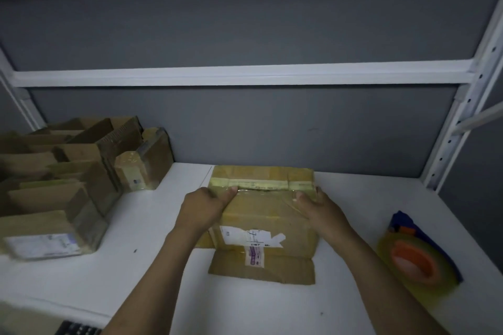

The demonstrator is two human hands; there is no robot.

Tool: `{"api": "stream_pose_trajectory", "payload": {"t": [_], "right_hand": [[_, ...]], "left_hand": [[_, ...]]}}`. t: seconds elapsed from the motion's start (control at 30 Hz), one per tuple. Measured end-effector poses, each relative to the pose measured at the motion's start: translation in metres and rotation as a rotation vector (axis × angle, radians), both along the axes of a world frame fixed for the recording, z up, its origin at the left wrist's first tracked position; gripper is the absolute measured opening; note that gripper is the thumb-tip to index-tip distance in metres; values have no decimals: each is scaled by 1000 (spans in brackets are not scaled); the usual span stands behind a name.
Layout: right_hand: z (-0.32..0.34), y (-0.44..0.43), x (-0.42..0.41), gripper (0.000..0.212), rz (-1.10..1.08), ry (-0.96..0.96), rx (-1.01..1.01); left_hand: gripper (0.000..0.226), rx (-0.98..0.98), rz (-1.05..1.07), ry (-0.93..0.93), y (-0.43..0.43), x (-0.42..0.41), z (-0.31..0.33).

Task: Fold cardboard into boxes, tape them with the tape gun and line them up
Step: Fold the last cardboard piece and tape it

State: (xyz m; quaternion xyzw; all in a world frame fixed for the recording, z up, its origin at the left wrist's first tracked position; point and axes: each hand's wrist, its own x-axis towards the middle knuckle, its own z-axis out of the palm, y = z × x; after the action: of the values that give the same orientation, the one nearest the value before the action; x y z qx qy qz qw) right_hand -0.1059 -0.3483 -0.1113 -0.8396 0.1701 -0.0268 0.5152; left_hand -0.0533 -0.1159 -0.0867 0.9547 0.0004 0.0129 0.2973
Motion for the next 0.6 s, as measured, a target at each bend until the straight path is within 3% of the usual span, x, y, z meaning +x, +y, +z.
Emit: {"api": "stream_pose_trajectory", "payload": {"t": [0.07, 0.17, 0.37, 0.5, 0.6], "right_hand": [[-1, -1, -8, 40, 19, -42, -13], [6, -1, -21, 26, -59, -225, 42], [26, 2, -16, 58, -323, -389, 176], [23, -3, -20, 41, -277, -398, 269], [4, -6, -26, 32, -136, -396, 282]], "left_hand": [[58, -6, 30, -70, 6, -5, -9], [44, -232, -26, -250, 12, -18, -20], [59, -539, -120, -385, 6, -37, -17], [53, -706, -21, -361, -5, -38, -5], [64, -677, 77, -388, -10, -37, -3]]}}
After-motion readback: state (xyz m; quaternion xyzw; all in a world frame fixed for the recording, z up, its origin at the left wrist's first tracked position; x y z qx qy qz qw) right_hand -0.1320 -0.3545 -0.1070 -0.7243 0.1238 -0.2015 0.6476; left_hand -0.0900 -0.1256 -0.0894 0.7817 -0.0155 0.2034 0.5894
